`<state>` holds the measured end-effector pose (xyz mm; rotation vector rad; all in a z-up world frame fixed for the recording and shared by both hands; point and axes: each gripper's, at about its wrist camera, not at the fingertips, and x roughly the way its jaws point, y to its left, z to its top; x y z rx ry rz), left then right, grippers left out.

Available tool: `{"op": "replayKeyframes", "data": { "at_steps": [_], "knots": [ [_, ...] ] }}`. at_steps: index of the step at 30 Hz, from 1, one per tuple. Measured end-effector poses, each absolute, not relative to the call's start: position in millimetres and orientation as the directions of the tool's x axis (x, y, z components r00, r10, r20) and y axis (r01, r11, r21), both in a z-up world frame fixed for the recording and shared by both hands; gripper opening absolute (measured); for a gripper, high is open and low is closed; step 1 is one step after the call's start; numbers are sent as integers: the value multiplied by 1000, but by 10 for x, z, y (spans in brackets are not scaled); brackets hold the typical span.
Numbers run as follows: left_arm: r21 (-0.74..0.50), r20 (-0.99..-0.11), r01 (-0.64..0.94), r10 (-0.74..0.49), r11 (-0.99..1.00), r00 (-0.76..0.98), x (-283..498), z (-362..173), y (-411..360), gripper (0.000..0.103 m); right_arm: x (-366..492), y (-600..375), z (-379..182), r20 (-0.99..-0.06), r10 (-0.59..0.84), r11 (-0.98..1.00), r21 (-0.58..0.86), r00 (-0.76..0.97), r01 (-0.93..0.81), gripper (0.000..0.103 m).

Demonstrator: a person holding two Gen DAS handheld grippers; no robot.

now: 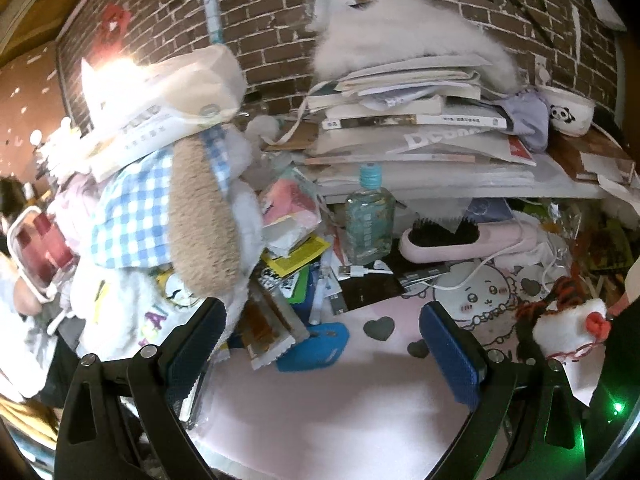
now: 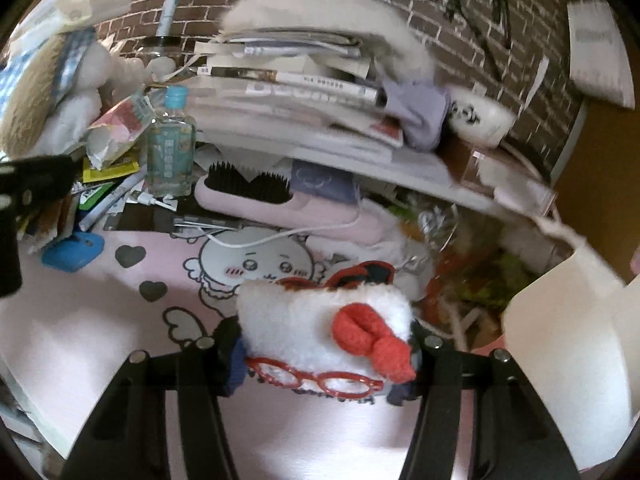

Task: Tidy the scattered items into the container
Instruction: 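Grasp the Hello Kitty plush with the right gripper and lift it, then carry the Hello Kitty plush into the white box and open the right gripper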

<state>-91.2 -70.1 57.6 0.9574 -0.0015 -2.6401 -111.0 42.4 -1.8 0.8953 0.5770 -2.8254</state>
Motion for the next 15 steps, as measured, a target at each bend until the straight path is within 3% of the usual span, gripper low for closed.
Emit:
{"op": "replayKeyframes", "data": {
  "at_steps": [15],
  "knots": [
    [53, -582, 212, -203, -976, -788, -774, 818, -396, 97, -927, 792, 466, -420, 107, -908, -411, -901, 84, 53]
  ]
}}
